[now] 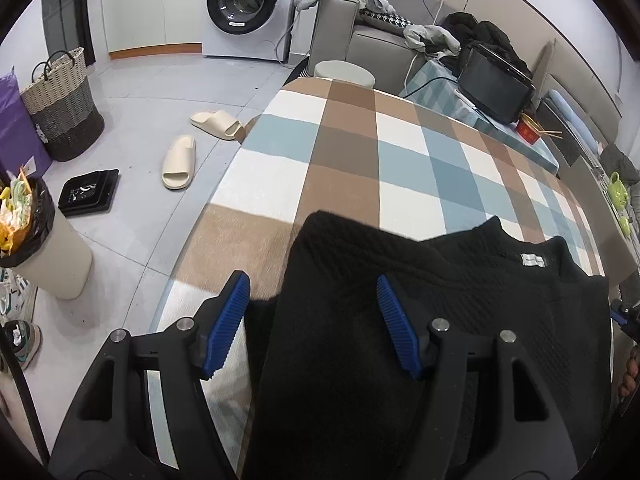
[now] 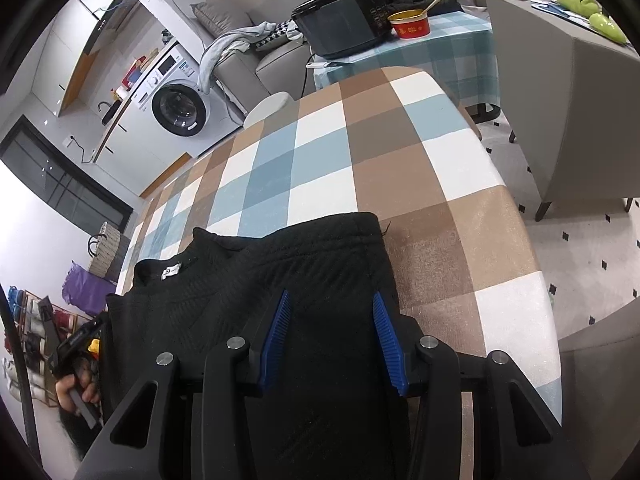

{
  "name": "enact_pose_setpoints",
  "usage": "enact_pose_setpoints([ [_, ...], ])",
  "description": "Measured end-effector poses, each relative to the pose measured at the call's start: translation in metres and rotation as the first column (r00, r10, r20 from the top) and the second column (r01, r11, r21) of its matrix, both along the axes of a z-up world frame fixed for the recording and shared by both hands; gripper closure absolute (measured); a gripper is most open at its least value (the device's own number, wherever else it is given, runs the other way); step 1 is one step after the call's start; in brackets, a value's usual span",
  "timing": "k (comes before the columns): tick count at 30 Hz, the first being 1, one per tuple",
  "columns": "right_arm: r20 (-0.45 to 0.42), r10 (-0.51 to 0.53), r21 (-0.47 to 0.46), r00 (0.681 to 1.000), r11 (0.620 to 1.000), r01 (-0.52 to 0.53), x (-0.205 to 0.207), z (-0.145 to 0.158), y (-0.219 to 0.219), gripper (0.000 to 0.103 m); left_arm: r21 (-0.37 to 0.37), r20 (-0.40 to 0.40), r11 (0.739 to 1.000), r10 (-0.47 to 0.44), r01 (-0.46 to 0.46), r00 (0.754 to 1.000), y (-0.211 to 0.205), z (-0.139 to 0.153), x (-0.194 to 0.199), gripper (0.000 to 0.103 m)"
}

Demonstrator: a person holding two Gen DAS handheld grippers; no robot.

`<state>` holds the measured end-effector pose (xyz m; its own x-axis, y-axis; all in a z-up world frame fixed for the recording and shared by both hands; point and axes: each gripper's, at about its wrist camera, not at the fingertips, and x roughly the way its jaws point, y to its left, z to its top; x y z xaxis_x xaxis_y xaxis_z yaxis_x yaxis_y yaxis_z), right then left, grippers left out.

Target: Fold small clothes

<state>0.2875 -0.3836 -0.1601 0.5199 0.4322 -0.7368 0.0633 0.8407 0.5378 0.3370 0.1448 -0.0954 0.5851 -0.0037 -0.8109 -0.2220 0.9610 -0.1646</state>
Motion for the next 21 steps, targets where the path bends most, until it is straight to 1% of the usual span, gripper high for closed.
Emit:
enact_pose_setpoints([
  [3, 0.000, -0.002, 0.002, 1.000, 1.000, 0.002, -0.002, 0.001, -0.001, 0.059, 0.013, -0.029, 1.000, -0.010, 0.010, 1.000, -0.002, -0.007, 0.015, 0.040],
  [4, 0.000, -0.002, 0.002, 1.000, 1.000, 0.002, -0.003, 0.001, -0.001, 0.059, 0.019, -0.041, 1.000, -0.015, 0.015, 0.999, -0.004, -0.011, 0.019, 0.042],
  [5, 0.001, -0.002, 0.001, 1.000, 1.000, 0.002, -0.003, 0.001, -0.002, 0.059, 0.019, -0.043, 1.000, -0.023, 0.024, 0.999, -0.005, -0.013, 0.021, 0.054],
  [6, 0.001, -0.001, 0.000, 1.000, 1.000, 0.001, -0.003, 0.001, -0.002, 0.059, 0.017, -0.044, 0.999, -0.047, 0.048, 0.998, -0.008, -0.015, 0.023, 0.072],
  [7, -0.001, -0.002, -0.001, 1.000, 1.000, 0.002, -0.003, 0.001, -0.002, 0.059, 0.013, -0.034, 0.998, -0.069, 0.069, 0.997, -0.011, -0.016, 0.023, 0.077],
  [8, -0.002, -0.003, -0.001, 1.000, 1.000, 0.003, -0.003, 0.001, -0.002, 0.059, 0.028, -0.022, 0.996, -0.079, 0.080, 0.997, -0.015, -0.014, 0.023, 0.090],
  [9, -0.002, -0.003, 0.000, 1.000, 1.000, 0.003, -0.003, 0.001, -0.003, 0.059, 0.037, -0.013, 0.995, -0.093, 0.093, 0.996, -0.017, -0.013, 0.022, 0.099],
  [11, -0.002, -0.004, -0.003, 1.000, 1.000, 0.004, -0.003, 0.001, -0.003, 0.059, 0.036, 0.014, 0.995, -0.095, 0.094, 0.995, -0.018, -0.007, 0.019, 0.099],
  [15, 0.002, -0.007, 0.003, 1.000, 1.000, 0.007, -0.002, 0.001, -0.005, 0.059, -0.009, 0.100, 0.997, -0.079, 0.080, 0.992, -0.010, 0.017, 0.002, 0.099],
  [16, 0.001, -0.008, 0.003, 1.000, 1.000, 0.008, -0.002, 0.000, -0.005, 0.059, -0.029, 0.134, 0.997, -0.071, 0.076, 0.988, -0.007, 0.026, -0.004, 0.099],
  [21, 0.000, 0.000, 0.003, 1.000, 1.000, 0.000, 0.001, 0.000, -0.004, 0.059, -0.071, 0.233, 0.996, -0.038, 0.056, 0.972, 0.005, 0.058, -0.032, 0.099],
])
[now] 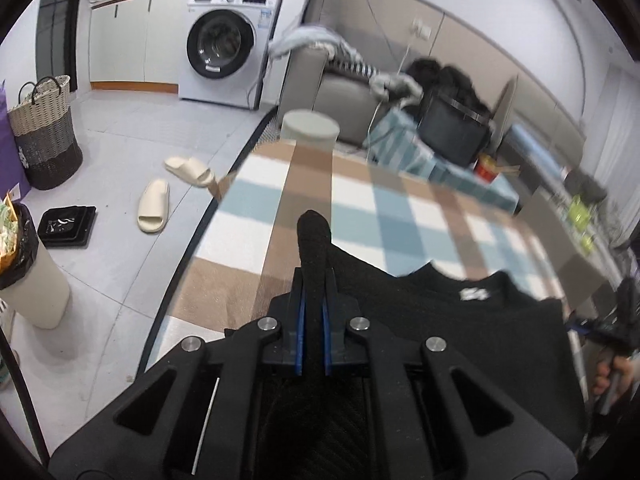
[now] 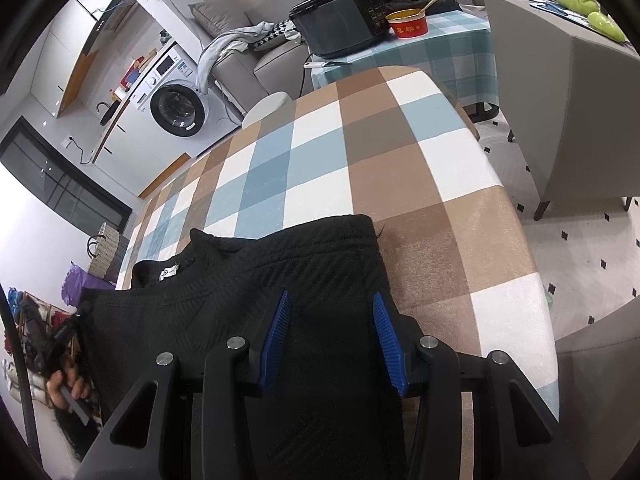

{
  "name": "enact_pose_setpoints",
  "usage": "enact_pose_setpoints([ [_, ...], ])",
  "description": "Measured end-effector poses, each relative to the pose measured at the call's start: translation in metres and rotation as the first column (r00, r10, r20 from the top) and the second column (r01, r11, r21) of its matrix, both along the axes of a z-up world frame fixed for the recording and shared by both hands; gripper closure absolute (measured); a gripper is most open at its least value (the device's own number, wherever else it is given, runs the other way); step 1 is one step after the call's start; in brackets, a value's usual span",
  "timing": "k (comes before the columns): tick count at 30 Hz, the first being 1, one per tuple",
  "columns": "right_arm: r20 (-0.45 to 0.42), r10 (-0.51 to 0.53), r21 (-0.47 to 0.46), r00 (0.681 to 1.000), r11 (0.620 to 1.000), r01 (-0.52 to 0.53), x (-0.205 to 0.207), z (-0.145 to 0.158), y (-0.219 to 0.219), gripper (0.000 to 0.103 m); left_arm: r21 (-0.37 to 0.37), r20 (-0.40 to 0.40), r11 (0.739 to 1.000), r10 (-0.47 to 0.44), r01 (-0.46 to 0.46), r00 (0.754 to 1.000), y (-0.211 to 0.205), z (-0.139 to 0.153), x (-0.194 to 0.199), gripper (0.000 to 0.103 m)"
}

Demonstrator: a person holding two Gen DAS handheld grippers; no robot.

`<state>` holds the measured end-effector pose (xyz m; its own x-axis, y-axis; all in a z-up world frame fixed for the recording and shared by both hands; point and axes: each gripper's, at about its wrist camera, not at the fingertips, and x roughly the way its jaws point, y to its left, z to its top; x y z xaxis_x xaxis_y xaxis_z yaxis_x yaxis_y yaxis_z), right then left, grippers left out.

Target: Fold small clothes

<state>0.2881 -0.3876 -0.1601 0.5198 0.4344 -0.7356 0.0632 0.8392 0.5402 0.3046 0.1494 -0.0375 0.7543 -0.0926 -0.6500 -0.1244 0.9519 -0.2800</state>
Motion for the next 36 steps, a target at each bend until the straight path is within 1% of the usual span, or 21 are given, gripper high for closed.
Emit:
enact_pose_setpoints([
  [2, 0.000, 0.005, 0.000, 1.000, 1.000, -0.005, 0.001, 0.000, 0.001, 0.059, 0.005, 0.020, 1.000, 0.006, -0.006, 1.000, 0.004, 0.007, -0.007, 0.099],
  [3, -0.001, 0.005, -0.002, 1.000, 1.000, -0.005, 0.002, -0.001, 0.003, 0.059, 0.010, 0.015, 1.000, 0.010, -0.010, 1.000, 0.007, 0.007, -0.008, 0.099],
  [9, -0.012, -0.001, 0.003, 1.000, 1.000, 0.001, 0.012, -0.007, 0.006, 0.059, -0.003, -0.070, 1.000, 0.030, -0.031, 0.997, 0.018, -0.020, 0.000, 0.099],
  [12, 0.001, 0.003, 0.001, 1.000, 1.000, -0.003, 0.016, -0.009, 0.008, 0.060, -0.016, -0.088, 0.999, 0.033, -0.034, 0.996, 0.019, -0.030, 0.004, 0.099],
  [13, 0.018, 0.009, -0.008, 1.000, 1.000, -0.009, 0.017, -0.008, 0.010, 0.072, -0.017, -0.090, 0.999, 0.034, -0.035, 0.995, 0.019, -0.031, 0.005, 0.099],
  [14, 0.040, 0.017, -0.018, 0.999, 1.000, -0.016, 0.017, -0.006, 0.012, 0.080, -0.016, -0.091, 0.999, 0.033, -0.035, 0.995, 0.018, -0.033, 0.006, 0.099],
  [16, 0.074, 0.023, -0.040, 0.997, 0.999, -0.020, 0.015, -0.002, 0.016, 0.100, -0.014, -0.090, 0.999, 0.032, -0.033, 0.995, 0.017, -0.033, 0.007, 0.099],
  [18, 0.107, 0.030, -0.038, 0.994, 0.999, -0.026, 0.012, 0.004, 0.017, 0.100, -0.007, -0.088, 0.999, 0.031, -0.032, 0.996, 0.017, -0.033, 0.006, 0.099],
  [20, 0.155, 0.032, -0.050, 0.987, 0.998, -0.025, 0.006, 0.016, 0.018, 0.100, -0.013, -0.081, 0.999, 0.031, -0.032, 0.996, 0.018, -0.031, 0.004, 0.099],
  [22, 0.202, 0.039, -0.043, 0.979, 0.999, -0.031, -0.001, 0.029, 0.018, 0.100, -0.014, -0.072, 0.999, 0.031, -0.032, 0.997, 0.017, -0.028, 0.001, 0.099],
  [26, 0.292, 0.049, -0.046, 0.955, 0.998, -0.037, -0.014, 0.061, 0.021, 0.101, -0.016, -0.039, 0.999, 0.034, -0.034, 0.999, 0.015, -0.014, -0.008, 0.099],
  [29, 0.342, 0.055, -0.054, 0.938, 0.998, -0.039, -0.020, 0.080, 0.026, 0.101, -0.023, -0.009, 0.999, 0.044, -0.044, 0.999, 0.018, -0.002, -0.018, 0.099],
  [31, 0.359, 0.056, -0.061, 0.932, 0.997, -0.037, -0.021, 0.087, 0.029, 0.101, -0.015, -0.004, 0.998, 0.055, -0.055, 0.998, 0.022, 0.002, -0.021, 0.099],
  [33, 0.349, 0.054, -0.076, 0.935, 0.997, -0.030, -0.015, 0.085, 0.033, 0.101, -0.021, -0.018, 0.997, 0.075, -0.075, 0.997, 0.028, -0.002, -0.020, 0.099],
  [35, 0.318, 0.048, -0.084, 0.947, 0.996, -0.022, -0.006, 0.075, 0.035, 0.100, -0.036, -0.056, 0.995, 0.093, -0.095, 0.994, 0.034, -0.012, -0.016, 0.099],
  [36, 0.284, 0.050, -0.096, 0.957, 0.995, -0.024, 0.000, 0.067, 0.037, 0.098, -0.052, -0.100, 0.993, 0.103, -0.108, 0.990, 0.038, -0.021, -0.013, 0.098],
])
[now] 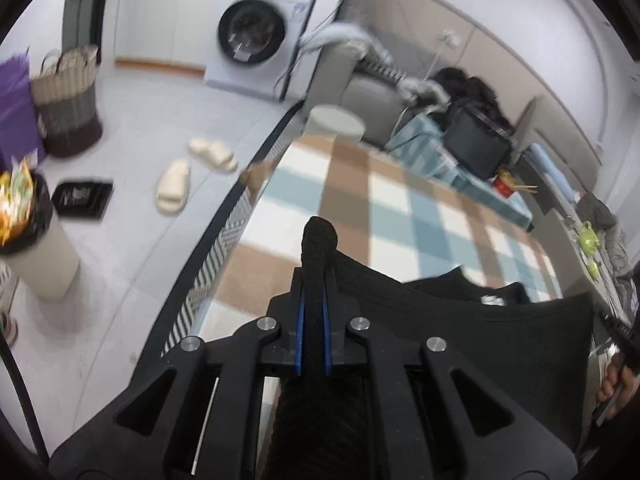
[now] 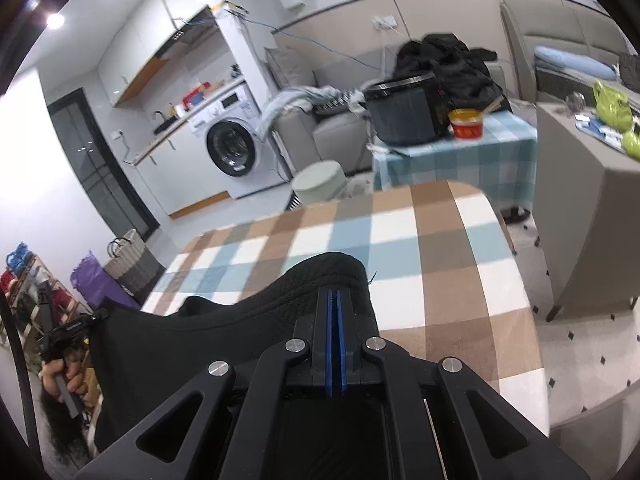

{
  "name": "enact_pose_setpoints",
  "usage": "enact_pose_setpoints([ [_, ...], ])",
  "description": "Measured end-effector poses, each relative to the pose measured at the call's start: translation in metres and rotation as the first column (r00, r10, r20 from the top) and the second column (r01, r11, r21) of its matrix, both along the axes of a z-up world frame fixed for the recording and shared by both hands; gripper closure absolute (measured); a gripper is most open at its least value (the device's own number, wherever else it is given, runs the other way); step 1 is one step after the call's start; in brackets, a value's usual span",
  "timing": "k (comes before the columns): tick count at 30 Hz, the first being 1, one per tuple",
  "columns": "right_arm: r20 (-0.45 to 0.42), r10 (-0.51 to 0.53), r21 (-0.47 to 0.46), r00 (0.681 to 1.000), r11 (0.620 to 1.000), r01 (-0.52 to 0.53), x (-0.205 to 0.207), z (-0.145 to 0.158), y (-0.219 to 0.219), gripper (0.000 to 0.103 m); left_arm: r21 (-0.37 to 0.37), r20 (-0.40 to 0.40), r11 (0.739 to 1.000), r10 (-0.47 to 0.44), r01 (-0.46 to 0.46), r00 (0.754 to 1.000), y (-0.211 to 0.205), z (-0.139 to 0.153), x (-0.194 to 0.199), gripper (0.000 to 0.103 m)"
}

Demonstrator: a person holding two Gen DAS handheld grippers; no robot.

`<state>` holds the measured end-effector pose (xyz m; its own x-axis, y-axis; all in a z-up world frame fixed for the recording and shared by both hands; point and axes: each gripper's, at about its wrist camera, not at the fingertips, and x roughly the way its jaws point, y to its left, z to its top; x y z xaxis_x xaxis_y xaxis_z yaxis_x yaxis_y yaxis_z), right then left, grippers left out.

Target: Fold small clothes

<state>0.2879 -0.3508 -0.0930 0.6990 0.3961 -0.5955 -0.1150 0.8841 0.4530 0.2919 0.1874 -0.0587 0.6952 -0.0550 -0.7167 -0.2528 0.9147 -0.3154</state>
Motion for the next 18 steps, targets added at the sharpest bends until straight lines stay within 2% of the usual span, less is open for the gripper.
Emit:
enact_pose_setpoints([
  [2, -0.108, -0.003, -0.053, 0.994, 0.999, -0.002, 0.015, -0.024, 0.003, 0.086, -0.024, -0.046, 0.999, 0.023, -0.024, 0.999, 0.005, -0.011, 0.000, 0.098],
  [3, -0.150, -0.033, -0.090, 0.988, 0.996, 0.020, 0.018, -0.034, 0.002, 0.076, -0.045, -0.049, 0.999, 0.019, -0.022, 0.999, 0.007, -0.014, -0.004, 0.098],
  [5, -0.198, -0.039, -0.083, 0.979, 0.996, 0.022, 0.017, -0.047, -0.002, 0.075, -0.044, -0.042, 0.999, 0.019, -0.021, 0.999, 0.008, -0.015, -0.011, 0.096],
  [7, -0.210, -0.033, -0.056, 0.977, 0.998, 0.022, 0.009, -0.051, -0.009, 0.074, -0.019, -0.048, 1.000, 0.021, -0.021, 0.999, 0.005, -0.014, -0.020, 0.086],
  [8, -0.209, -0.040, -0.058, 0.977, 0.998, 0.028, 0.004, -0.051, -0.012, 0.073, -0.010, -0.050, 1.000, 0.019, -0.019, 0.999, 0.004, -0.012, -0.025, 0.076],
  [9, -0.210, -0.046, -0.057, 0.977, 0.998, 0.034, -0.001, -0.050, -0.014, 0.068, -0.002, -0.048, 1.000, 0.013, -0.013, 0.999, 0.002, -0.011, -0.032, 0.062],
  [10, -0.212, -0.049, -0.044, 0.976, 0.998, 0.041, -0.008, -0.048, -0.017, 0.063, 0.011, -0.046, 1.000, 0.009, -0.009, 0.999, -0.002, -0.008, -0.041, 0.055],
  [11, -0.213, -0.044, -0.028, 0.976, 0.999, 0.039, -0.014, -0.047, -0.020, 0.061, 0.020, -0.044, 1.000, 0.012, -0.011, 0.999, -0.004, -0.007, -0.046, 0.043],
  [12, -0.213, -0.040, -0.016, 0.976, 0.999, 0.037, -0.020, -0.046, -0.021, 0.059, 0.030, -0.041, 1.000, 0.011, -0.010, 0.999, -0.007, -0.006, -0.055, 0.038],
  [14, -0.223, -0.047, -0.009, 0.974, 0.999, 0.046, -0.036, -0.044, -0.024, 0.054, 0.035, -0.051, 0.999, -0.013, 0.015, 0.999, -0.014, -0.004, -0.071, 0.036],
  [18, -0.219, -0.035, 0.028, 0.975, 0.999, 0.042, -0.068, -0.042, -0.020, 0.037, 0.059, -0.076, 0.997, -0.035, 0.040, 0.997, -0.028, -0.007, -0.107, 0.027],
])
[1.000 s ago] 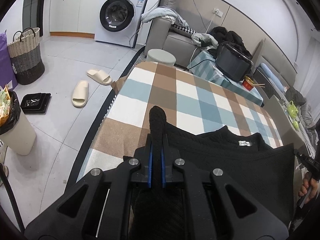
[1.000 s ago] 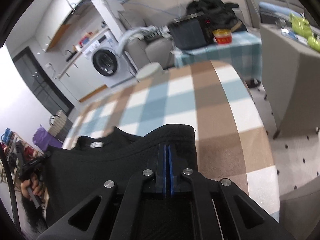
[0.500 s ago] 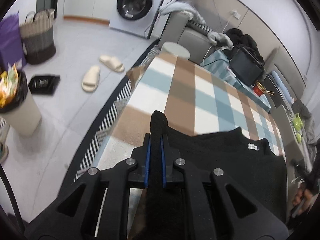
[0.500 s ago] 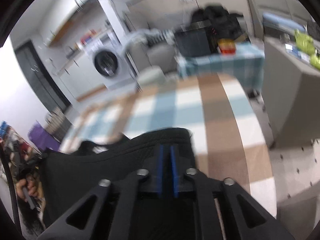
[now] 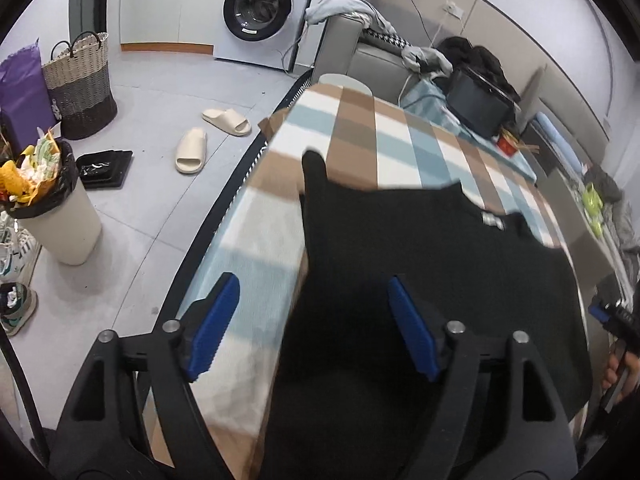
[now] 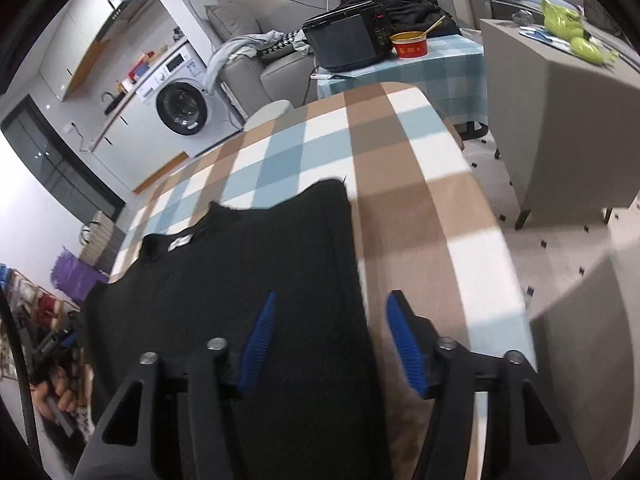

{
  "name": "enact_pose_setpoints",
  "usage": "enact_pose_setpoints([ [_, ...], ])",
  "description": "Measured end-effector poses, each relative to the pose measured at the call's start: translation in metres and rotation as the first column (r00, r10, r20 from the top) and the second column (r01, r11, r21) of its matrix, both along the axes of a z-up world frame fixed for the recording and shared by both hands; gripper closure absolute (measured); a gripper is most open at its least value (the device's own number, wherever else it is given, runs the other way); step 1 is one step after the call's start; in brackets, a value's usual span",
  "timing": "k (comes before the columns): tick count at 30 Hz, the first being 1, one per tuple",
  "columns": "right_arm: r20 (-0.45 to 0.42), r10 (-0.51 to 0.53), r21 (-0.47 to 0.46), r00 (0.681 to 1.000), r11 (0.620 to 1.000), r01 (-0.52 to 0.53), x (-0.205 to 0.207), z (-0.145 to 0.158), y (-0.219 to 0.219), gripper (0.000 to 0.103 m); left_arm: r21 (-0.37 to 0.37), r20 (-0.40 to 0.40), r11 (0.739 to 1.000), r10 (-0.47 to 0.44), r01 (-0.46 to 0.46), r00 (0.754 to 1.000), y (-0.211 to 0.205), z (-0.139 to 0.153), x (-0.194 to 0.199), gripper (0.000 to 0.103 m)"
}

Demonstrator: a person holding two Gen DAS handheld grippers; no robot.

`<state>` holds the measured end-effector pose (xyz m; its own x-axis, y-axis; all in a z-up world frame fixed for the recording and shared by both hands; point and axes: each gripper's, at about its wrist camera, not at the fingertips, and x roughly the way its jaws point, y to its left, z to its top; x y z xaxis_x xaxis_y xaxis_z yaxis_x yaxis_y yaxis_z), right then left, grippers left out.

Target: Fold small clothes

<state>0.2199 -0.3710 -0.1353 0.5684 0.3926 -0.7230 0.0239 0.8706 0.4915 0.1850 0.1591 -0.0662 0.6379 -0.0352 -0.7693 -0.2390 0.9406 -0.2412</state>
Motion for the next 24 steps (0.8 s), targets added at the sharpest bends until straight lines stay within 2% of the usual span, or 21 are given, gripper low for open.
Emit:
enact_pose_setpoints([
  [1, -0.001, 0.004, 0.003, 1.000, 1.000, -0.004, -0.009, 0.000, 0.002, 0.032, 0.004, -0.006, 1.000, -0.005, 0.005, 1.000, -0.003, -0.002, -0.008, 0.027],
  [2, 0.000, 0.003, 0.001, 1.000, 1.000, -0.003, -0.015, -0.001, 0.003, 0.031, 0.008, -0.014, 1.000, -0.009, 0.010, 1.000, -0.006, -0.004, -0.016, 0.027],
  [11, 0.055, 0.050, -0.019, 0.997, 0.999, -0.050, -0.062, 0.003, 0.026, 0.031, 0.076, -0.092, 0.995, -0.060, 0.067, 0.994, -0.033, -0.035, -0.076, 0.027],
  [19, 0.074, 0.063, -0.035, 0.995, 0.998, -0.061, -0.088, 0.007, 0.027, 0.030, 0.067, -0.105, 0.991, -0.108, 0.115, 0.989, -0.045, -0.042, -0.091, 0.028],
  [20, 0.078, 0.065, -0.038, 0.995, 0.997, -0.062, -0.090, 0.008, 0.026, 0.030, 0.072, -0.102, 0.990, -0.112, 0.119, 0.988, -0.045, -0.042, -0.092, 0.034],
  [21, 0.086, 0.062, -0.037, 0.994, 0.998, -0.059, -0.093, 0.009, 0.025, 0.030, 0.077, -0.092, 0.990, -0.112, 0.119, 0.989, -0.046, -0.041, -0.095, 0.051],
  [22, 0.092, 0.062, -0.035, 0.994, 0.998, -0.059, -0.094, 0.010, 0.025, 0.030, 0.067, -0.076, 0.990, -0.121, 0.126, 0.990, -0.046, -0.040, -0.097, 0.063],
  [23, 0.092, 0.063, -0.035, 0.994, 0.998, -0.060, -0.095, 0.011, 0.024, 0.030, 0.037, -0.058, 0.989, -0.138, 0.140, 0.989, -0.045, -0.038, -0.100, 0.081],
  [24, 0.094, 0.061, -0.036, 0.994, 0.998, -0.058, -0.095, 0.011, 0.024, 0.030, 0.017, -0.035, 0.990, -0.141, 0.142, 0.989, -0.044, -0.035, -0.105, 0.089],
])
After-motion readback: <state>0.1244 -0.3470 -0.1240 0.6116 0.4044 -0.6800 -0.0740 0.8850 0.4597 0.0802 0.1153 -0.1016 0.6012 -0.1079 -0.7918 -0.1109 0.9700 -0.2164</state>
